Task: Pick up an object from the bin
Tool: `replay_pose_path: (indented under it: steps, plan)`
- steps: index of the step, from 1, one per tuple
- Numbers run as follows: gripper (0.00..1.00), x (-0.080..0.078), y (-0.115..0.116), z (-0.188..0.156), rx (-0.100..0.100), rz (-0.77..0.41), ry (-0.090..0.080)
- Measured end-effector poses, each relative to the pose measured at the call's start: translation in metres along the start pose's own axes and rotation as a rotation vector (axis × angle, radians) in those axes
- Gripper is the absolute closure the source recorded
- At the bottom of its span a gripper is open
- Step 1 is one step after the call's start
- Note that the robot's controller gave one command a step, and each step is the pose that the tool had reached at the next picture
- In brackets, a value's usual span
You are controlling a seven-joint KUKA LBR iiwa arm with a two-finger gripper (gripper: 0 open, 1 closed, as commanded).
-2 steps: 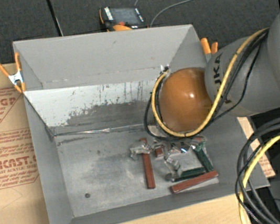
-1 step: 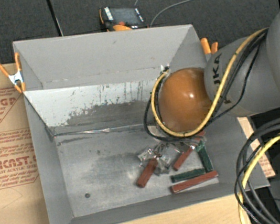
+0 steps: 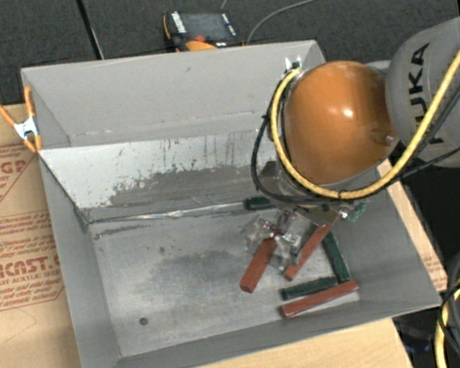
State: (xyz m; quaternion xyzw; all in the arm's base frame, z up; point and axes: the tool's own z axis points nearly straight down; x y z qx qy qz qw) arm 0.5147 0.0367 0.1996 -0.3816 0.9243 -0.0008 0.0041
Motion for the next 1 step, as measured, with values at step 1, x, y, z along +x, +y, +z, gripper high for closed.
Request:
replay_pose_path:
  steps: [1]
  plan:
    - [1.00, 0.0222, -0.0145, -0.0269, -0.003, -0.178, 0.004]
